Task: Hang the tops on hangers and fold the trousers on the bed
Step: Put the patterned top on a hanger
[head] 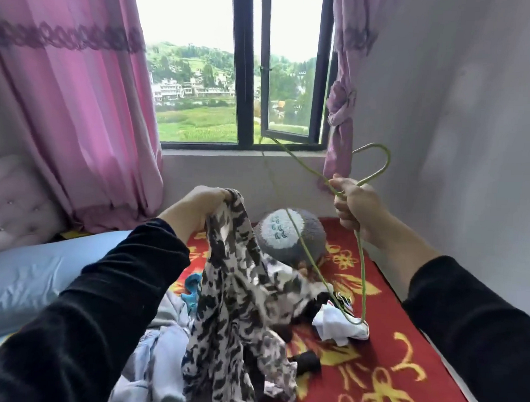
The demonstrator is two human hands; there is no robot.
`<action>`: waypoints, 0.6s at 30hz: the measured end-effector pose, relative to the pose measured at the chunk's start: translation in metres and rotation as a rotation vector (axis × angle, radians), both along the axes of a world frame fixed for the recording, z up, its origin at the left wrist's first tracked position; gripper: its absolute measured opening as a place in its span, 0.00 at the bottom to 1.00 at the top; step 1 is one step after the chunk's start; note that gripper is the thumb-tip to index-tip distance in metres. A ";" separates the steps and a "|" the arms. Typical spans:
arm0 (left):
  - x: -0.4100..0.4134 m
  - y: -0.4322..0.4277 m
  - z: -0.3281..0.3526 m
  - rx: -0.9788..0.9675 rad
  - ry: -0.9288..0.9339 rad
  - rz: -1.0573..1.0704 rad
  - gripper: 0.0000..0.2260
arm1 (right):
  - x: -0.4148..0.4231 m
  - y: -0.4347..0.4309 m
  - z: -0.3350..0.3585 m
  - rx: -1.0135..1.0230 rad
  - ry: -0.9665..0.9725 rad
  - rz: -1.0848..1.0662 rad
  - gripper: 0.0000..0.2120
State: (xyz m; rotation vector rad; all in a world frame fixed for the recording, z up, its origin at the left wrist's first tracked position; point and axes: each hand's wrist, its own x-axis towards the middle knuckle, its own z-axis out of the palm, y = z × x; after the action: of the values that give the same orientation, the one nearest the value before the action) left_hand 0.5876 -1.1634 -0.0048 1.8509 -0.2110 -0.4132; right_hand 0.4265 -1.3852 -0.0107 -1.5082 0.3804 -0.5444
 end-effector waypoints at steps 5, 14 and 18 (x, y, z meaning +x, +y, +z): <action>0.008 0.002 -0.004 0.009 -0.011 0.069 0.11 | -0.014 -0.007 -0.010 0.048 0.130 0.179 0.12; 0.026 0.010 -0.008 0.003 -0.091 0.138 0.18 | -0.023 -0.011 -0.032 -0.015 0.451 0.346 0.11; 0.011 0.000 -0.009 0.049 -0.232 0.114 0.10 | -0.011 0.010 -0.033 -0.050 0.419 0.297 0.12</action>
State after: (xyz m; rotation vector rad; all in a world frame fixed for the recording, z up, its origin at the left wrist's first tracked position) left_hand 0.5983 -1.1634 -0.0140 1.9477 -0.2527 -0.1253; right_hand 0.4153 -1.3747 -0.0435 -1.6903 0.4564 0.0006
